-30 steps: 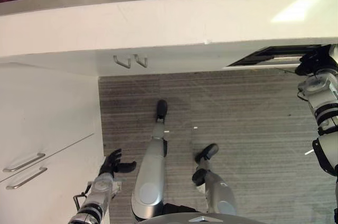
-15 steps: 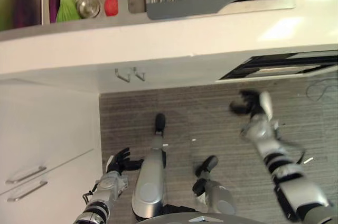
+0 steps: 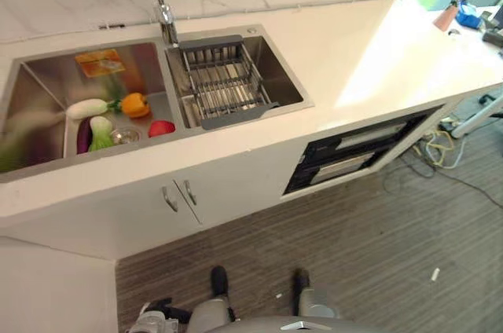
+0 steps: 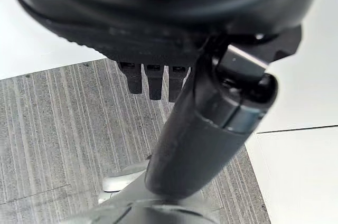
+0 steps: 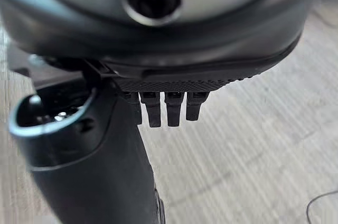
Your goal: Place the dishes in the dishwasher.
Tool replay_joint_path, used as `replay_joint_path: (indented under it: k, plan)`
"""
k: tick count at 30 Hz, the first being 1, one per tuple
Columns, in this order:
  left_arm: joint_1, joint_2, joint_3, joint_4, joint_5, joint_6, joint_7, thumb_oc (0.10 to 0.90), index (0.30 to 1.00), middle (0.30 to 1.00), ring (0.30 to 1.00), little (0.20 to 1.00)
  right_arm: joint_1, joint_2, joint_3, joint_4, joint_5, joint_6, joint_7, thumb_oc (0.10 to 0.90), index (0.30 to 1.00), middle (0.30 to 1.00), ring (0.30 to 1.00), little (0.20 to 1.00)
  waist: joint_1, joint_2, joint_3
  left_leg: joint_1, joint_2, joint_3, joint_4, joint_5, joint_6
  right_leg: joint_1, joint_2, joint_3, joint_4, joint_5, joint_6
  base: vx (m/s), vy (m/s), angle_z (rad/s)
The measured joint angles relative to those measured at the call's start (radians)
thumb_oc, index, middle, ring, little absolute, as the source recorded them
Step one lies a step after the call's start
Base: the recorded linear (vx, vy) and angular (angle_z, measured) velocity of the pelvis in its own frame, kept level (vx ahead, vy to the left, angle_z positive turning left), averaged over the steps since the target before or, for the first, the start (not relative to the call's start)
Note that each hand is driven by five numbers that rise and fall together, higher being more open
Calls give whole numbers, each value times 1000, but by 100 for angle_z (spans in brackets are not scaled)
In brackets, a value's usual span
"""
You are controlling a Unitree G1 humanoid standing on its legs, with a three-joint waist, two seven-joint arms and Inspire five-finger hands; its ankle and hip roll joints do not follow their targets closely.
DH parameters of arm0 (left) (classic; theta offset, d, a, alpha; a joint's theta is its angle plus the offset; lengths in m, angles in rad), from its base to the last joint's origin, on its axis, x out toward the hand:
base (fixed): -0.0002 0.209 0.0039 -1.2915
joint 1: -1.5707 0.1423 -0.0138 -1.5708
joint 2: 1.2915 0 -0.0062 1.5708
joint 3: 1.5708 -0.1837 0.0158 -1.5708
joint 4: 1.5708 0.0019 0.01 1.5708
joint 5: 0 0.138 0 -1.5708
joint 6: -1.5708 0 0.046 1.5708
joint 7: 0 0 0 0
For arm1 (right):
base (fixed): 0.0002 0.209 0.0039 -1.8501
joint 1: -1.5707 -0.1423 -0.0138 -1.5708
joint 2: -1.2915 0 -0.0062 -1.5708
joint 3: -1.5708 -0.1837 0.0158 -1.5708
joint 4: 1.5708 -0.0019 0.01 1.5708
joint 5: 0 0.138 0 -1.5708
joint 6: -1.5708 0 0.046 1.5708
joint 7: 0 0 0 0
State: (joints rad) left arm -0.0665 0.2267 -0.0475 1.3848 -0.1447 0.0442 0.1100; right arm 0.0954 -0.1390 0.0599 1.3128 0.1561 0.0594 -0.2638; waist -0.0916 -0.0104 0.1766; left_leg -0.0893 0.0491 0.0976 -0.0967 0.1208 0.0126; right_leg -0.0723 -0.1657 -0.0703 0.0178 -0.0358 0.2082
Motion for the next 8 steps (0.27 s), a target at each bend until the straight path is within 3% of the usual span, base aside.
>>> replay_joint_path:
  k: [1, 2, 3, 4, 5, 6, 8]
  plan:
    - [-2, -3, -8, -5, 0, 0, -13, 800, 900, 900, 900, 900, 6, -4, -1, 5, 6, 7, 26, 800, 900, 900, 900, 900, -3, -12, -9, -3, -17, -18, -1, -19, -35, 11, -10, -16, -7, 15, -45, 125, -138, 124]
    - [-4, -3, -7, -6, 0, 1, -22, 800, 900, 900, 900, 900, 11, -5, -2, 11, 4, 9, 29, 800, 900, 900, 900, 900, -8, -18, -31, -15, -28, -26, 38, -30, -63, 7, -34, -58, -6, 24, -60, 200, -221, 105]
    - [10, 2, 9, -5, -3, 3, -31, 800, 900, 900, 900, 900, -7, -21, 8, 10, 2, 8, 40, 800, 900, 900, 900, 900, 9, -26, -34, -34, -16, -22, 240, -92, -85, 32, -45, -81, -22, 28, -66, 134, -150, 52]
    - [26, 1, 26, -3, -3, 9, -33, 800, 900, 900, 900, 900, -14, -39, 20, 1, 2, 3, 47, 800, 900, 900, 900, 900, 15, -18, -39, -24, 10, -21, 317, -140, -89, 51, -36, -91, -40, 28, -66, 94, -124, 3]
    - [47, -3, 25, -2, -3, 11, -32, 800, 900, 900, 900, 900, -19, -62, 41, -12, 0, 1, 49, 800, 900, 900, 900, 900, 14, 0, -52, 2, 39, -23, 327, -180, -98, 59, -15, -96, -51, 29, -65, 47, -115, 1]
    - [73, -8, 23, -5, -3, 9, -35, 800, 900, 900, 900, 900, -23, -91, 39, -22, 1, -4, 51, 800, 900, 900, 900, 900, 12, 17, -78, 49, 67, -28, 231, -205, -95, 48, 5, -97, -43, 46, -66, 47, -115, 13]
    - [98, -2, 6, -10, -2, 8, -30, 800, 900, 900, 900, 900, -25, -94, 38, -41, 3, -2, 46, 800, 900, 900, 900, 900, 14, 1, -114, 84, 59, -16, 130, -173, -93, 43, -2, -102, -67, 57, -60, 42, -85, 22]
